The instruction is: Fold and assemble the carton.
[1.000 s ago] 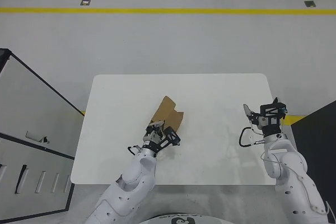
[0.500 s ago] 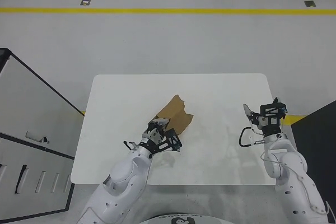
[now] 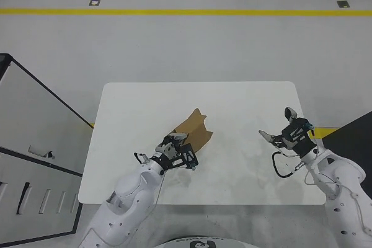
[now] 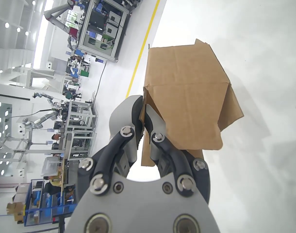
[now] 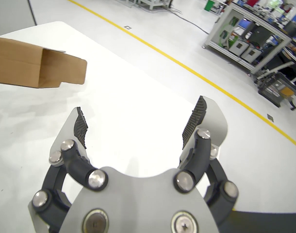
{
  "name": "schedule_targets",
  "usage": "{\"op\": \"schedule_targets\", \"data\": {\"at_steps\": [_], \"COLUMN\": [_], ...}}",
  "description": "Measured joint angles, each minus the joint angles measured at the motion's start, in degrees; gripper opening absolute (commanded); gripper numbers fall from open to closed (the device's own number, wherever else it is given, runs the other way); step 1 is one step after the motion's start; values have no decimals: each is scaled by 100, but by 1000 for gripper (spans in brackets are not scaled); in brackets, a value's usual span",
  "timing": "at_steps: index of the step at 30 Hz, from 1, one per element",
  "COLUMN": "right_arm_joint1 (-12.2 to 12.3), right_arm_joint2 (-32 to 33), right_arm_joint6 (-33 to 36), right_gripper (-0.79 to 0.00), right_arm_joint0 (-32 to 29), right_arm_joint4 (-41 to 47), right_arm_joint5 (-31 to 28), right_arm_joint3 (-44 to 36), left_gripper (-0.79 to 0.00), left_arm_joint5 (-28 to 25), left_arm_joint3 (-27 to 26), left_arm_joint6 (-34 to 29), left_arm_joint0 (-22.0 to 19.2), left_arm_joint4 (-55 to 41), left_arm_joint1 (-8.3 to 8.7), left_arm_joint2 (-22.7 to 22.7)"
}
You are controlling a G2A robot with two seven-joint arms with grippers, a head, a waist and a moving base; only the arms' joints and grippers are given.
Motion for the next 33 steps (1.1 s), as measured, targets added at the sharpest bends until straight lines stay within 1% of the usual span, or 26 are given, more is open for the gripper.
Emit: {"op": "schedule_targets", "data": {"at_steps": [3, 6, 7, 14, 16, 17, 18, 19, 20, 23, 26, 30, 33], "right_arm_joint1": [54, 96, 98, 97, 101, 115, 144, 175, 221, 440, 707, 1056, 1291], "right_arm_joint2": [58, 74, 76, 73, -28, -73, -176, -293, -413, -779, -1074, -1326, -1655], "right_arm_joint6": [87, 286, 306, 290, 281, 342, 452, 561, 712, 1467, 2478, 4058, 4873], "right_gripper": [0, 0, 0, 0, 0, 0, 0, 0, 0, 0, 0, 0, 0], "right_arm_joint0": [77, 123, 126, 124, 126, 190, 298, 374, 450, 695, 923, 1275, 1459], "right_arm_joint4": [9, 212, 230, 225, 440, 651, 1026, 1361, 1710, 2967, 4319, 6158, 7109], "right_arm_joint5": [-639, -1241, -1303, -1248, -1347, -1514, -1751, -1856, -1892, -1879, -1875, -1876, -1876], "right_arm_joint3": [-21, 14, 19, 23, 229, 397, 614, 745, 843, 992, 1032, 1162, 1313], "left_gripper": [-785, -785, -785, -785, -785, -785, -785, -785, -785, -785, -785, -785, -785], "left_arm_joint5": [-310, -570, -606, -606, -565, -598, -706, -819, -938, -1282, -1551, -1789, -1827], "left_arm_joint3": [-97, -138, -142, -140, -115, -110, -120, -133, -148, -179, -215, -262, -268], "left_arm_joint6": [243, 387, 395, 390, 440, 496, 589, 668, 748, 987, 1218, 1419, 1475], "left_arm_joint0": [6, -68, -86, -89, -112, -137, -178, -205, -226, -267, -291, -311, -335], "left_arm_joint4": [-133, -329, -327, -313, -390, -441, -503, -557, -627, -865, -953, -1064, -1166], "left_arm_joint1": [38, 57, 59, 59, 58, 60, 70, 80, 91, 132, 177, 228, 248], "left_arm_joint2": [-123, -185, -184, -180, -174, -174, -188, -209, -243, -396, -515, -632, -658]}}
